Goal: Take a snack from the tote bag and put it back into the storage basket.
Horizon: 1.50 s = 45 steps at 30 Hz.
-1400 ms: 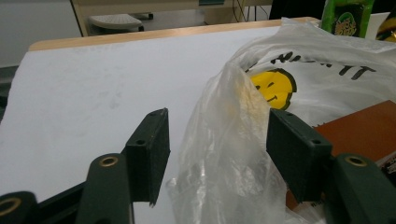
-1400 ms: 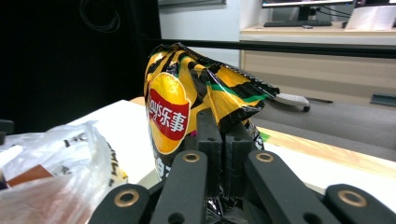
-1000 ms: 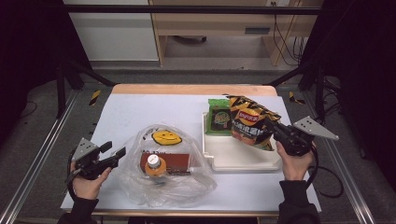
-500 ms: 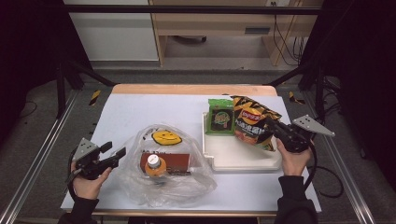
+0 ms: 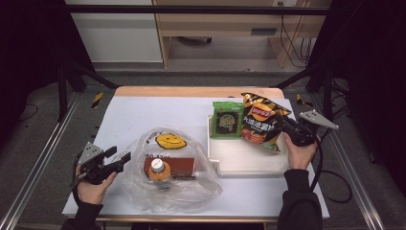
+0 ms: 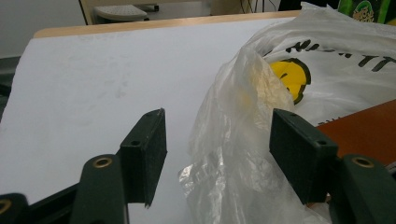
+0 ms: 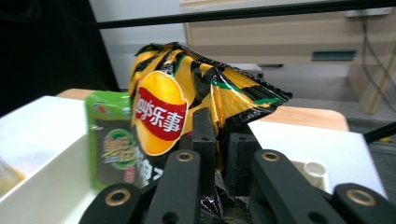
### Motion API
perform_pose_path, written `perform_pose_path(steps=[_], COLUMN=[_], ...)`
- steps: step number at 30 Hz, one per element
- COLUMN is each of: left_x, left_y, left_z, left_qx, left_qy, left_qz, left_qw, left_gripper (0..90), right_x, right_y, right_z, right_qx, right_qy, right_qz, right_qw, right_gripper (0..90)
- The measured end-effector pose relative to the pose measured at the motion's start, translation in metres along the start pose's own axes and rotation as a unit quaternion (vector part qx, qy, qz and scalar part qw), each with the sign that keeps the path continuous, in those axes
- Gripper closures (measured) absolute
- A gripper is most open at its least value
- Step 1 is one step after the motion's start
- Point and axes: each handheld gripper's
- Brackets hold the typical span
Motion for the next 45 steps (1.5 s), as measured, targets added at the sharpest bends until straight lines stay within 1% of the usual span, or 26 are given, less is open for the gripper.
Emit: perform_pose_path(steps=[4, 7, 8, 9, 11, 12, 13, 16, 17, 19, 21, 23, 24, 25, 26, 28, 29, 31, 32, 33, 35, 37, 39, 41, 43, 45], left_x=[0.002, 0.002, 0.002, 0.003, 0.004, 0.004, 0.004, 0.003, 0.003, 0.002, 0.002, 0.002, 0.003, 0.003, 0.004, 0.005, 0.005, 0.005, 0.005, 0.005, 0.005, 0.005, 0.005, 0.005, 0.004, 0.004], left_y=[0.0, -0.001, -0.001, 0.0, 0.0, 0.0, 0.0, -0.001, -0.001, -0.002, -0.002, -0.003, -0.003, -0.003, -0.002, -0.002, -0.001, -0.001, -0.001, -0.001, -0.002, -0.002, -0.002, -0.002, -0.002, -0.002], left_z=[0.001, 0.002, 0.002, 0.002, 0.003, 0.003, 0.003, 0.003, 0.003, 0.003, 0.004, 0.004, 0.004, 0.005, 0.005, 0.006, 0.006, 0.006, 0.006, 0.006, 0.007, 0.007, 0.007, 0.007, 0.006, 0.006], left_qx=[0.0, -0.002, -0.002, -0.001, -0.001, -0.002, -0.002, -0.004, -0.004, -0.005, -0.006, -0.007, -0.007, -0.007, -0.008, -0.005, -0.004, -0.002, -0.003, -0.004, -0.004, -0.005, -0.004, -0.004, -0.003, -0.003], left_qy=[-0.003, -0.004, -0.005, -0.005, -0.007, -0.008, -0.009, -0.008, -0.008, -0.007, -0.007, -0.008, -0.009, -0.009, -0.011, -0.013, -0.015, -0.014, -0.014, -0.014, -0.015, -0.015, -0.015, -0.014, -0.013, -0.012], left_qz=[0.002, 0.002, 0.002, 0.002, 0.003, 0.002, 0.003, 0.002, 0.002, 0.001, 0.001, 0.0, 0.0, 0.0, 0.0, 0.0, 0.001, 0.0, 0.0, 0.0, 0.0, 0.001, 0.001, 0.001, 0.002, 0.002], left_qw=[1.0, 1.0, 1.0, 1.0, 1.0, 1.0, 1.0, 1.0, 1.0, 1.0, 1.0, 0.9999, 0.9999, 0.9999, 0.9999, 0.9999, 0.9999, 0.9999, 0.9999, 0.9999, 0.9999, 0.9999, 0.9999, 0.9999, 0.9999, 0.9999], left_gripper=[36.8, 37.0, 37.0, 37.0, 37.1, 37.1, 37.1, 37.2, 37.2, 37.3, 37.4, 37.6, 37.6, 37.8, 37.8, 38.0, 38.0, 38.1, 38.1, 38.2, 38.2, 38.3, 38.4, 38.4, 38.4, 38.5], right_x=[0.009, 0.014, 0.015, 0.016, 0.016, 0.014, 0.011, -0.004, -0.01, -0.019, -0.027, -0.032, -0.032, -0.032, -0.031, -0.025, -0.019, -0.008, -0.005, 0.001, 0.007, 0.014, 0.019, 0.022, 0.022, 0.019], right_y=[0.003, 0.005, 0.006, 0.008, 0.01, 0.01, 0.011, 0.007, 0.004, 0.001, -0.002, -0.007, -0.008, -0.01, -0.012, -0.013, -0.013, -0.012, -0.012, -0.011, -0.007, -0.005, -0.005, -0.006, -0.006, -0.006], right_z=[-0.003, -0.003, -0.003, -0.003, -0.002, -0.002, -0.003, -0.005, -0.006, -0.004, 0.001, 0.009, 0.012, 0.018, 0.02, 0.026, 0.029, 0.032, 0.032, 0.032, 0.03, 0.028, 0.025, 0.025, 0.026, 0.026], right_qx=[-0.01, -0.007, -0.004, -0.003, -0.007, -0.005, -0.011, -0.016, -0.023, -0.022, -0.019, -0.024, -0.027, -0.027, -0.028, -0.018, -0.015, -0.012, -0.008, -0.009, 0.001, 0.001, -0.004, 0.001, 0.003, 0.004], right_qy=[0.0, -0.002, 0.0, -0.002, -0.004, -0.002, 0.005, 0.02, 0.021, 0.027, 0.028, 0.012, 0.005, -0.005, -0.014, -0.029, -0.038, -0.041, -0.042, -0.042, -0.041, -0.046, -0.049, -0.044, -0.046, -0.047], right_qz=[0.021, 0.035, 0.039, 0.047, 0.06, 0.065, 0.073, 0.079, 0.082, 0.082, 0.081, 0.075, 0.073, 0.072, 0.066, 0.056, 0.06, 0.076, 0.083, 0.102, 0.125, 0.14, 0.145, 0.142, 0.147, 0.143], right_qw=[0.9997, 0.9994, 0.9992, 0.9989, 0.9982, 0.9979, 0.9973, 0.9965, 0.9961, 0.996, 0.9962, 0.9968, 0.997, 0.9971, 0.9974, 0.9979, 0.9974, 0.9962, 0.9956, 0.9939, 0.9913, 0.9891, 0.9882, 0.9888, 0.9881, 0.9885], right_gripper=[81.9, 78.1, 75.2, 68.5, 61.1, 57.3, 51.8, 41.4, 39.4, 38.1, 39.6, 47.1, 47.4, 54.6, 60.5, 67.9, 71.2, 73.6, 74.3, 75.2, 75.8, 75.3, 73.2, 71.4, 70.4, 68.3])
Point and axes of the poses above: each handheld gripper's, and its own axes: x roughly forward along the jaws, z roughly out of its underside, y roughly to its right, and after that the axes turned 6 degrees about x, right-handed
